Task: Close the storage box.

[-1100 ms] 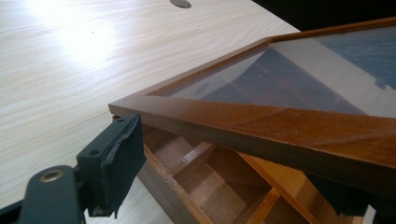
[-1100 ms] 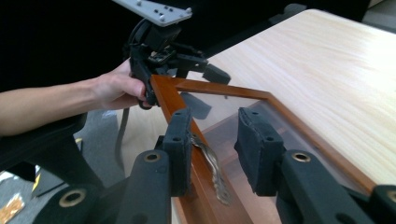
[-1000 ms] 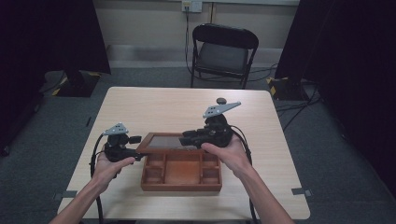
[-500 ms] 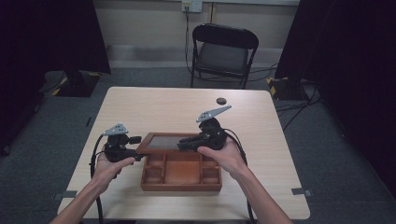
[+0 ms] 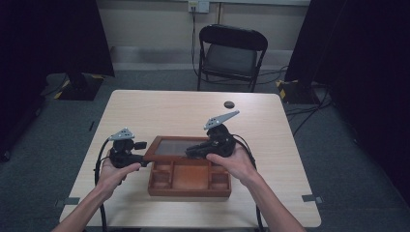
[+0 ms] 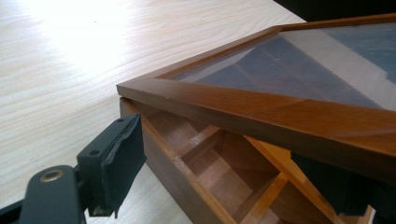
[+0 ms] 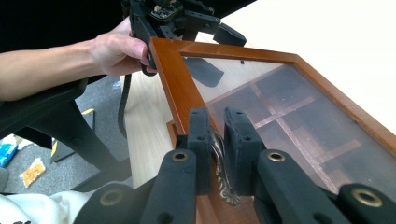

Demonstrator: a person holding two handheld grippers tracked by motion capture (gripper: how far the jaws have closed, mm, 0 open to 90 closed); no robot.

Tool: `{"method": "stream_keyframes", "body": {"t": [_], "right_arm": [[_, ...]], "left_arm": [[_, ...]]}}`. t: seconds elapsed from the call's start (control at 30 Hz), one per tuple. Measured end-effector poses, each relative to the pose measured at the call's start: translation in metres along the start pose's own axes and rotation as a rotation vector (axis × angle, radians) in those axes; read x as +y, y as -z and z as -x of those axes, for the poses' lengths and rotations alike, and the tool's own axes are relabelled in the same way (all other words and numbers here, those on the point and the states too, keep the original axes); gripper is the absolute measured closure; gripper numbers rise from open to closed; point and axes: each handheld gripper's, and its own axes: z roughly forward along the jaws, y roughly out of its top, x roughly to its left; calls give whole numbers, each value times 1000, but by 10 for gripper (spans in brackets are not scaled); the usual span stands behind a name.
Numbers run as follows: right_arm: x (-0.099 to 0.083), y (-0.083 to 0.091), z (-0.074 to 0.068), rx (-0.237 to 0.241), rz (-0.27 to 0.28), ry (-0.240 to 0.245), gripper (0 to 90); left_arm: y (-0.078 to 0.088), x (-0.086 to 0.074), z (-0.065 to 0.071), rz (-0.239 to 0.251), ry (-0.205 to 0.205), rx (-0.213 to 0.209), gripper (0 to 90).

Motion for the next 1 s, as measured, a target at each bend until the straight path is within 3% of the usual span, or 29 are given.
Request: {"method": "stream_keyframes", "body": {"t": [0.17,0.33,0.5,0.73,0.77,1.0], "right_arm": [[-5,6,3,-6,7,-7,814],[-9,4,2,-13,6,-12,814],[-11,-1,4,-8,-6,-17,815],[-16,-7,5,-23,-19,-23,816],[-17,-10,6,-29,-19,-17,817],[-21,-13,6,-28,-18,-10,818]], "left_arm": [[-3,-2,-5,-25,-8,23,171],[-4,-5,-12,-44,13,45,176],[0,-9,-24,-37,49,69,191],[5,-10,-33,-29,66,89,194],[7,-10,-34,-11,84,89,199],[7,-10,-35,-10,81,100,204]]}}
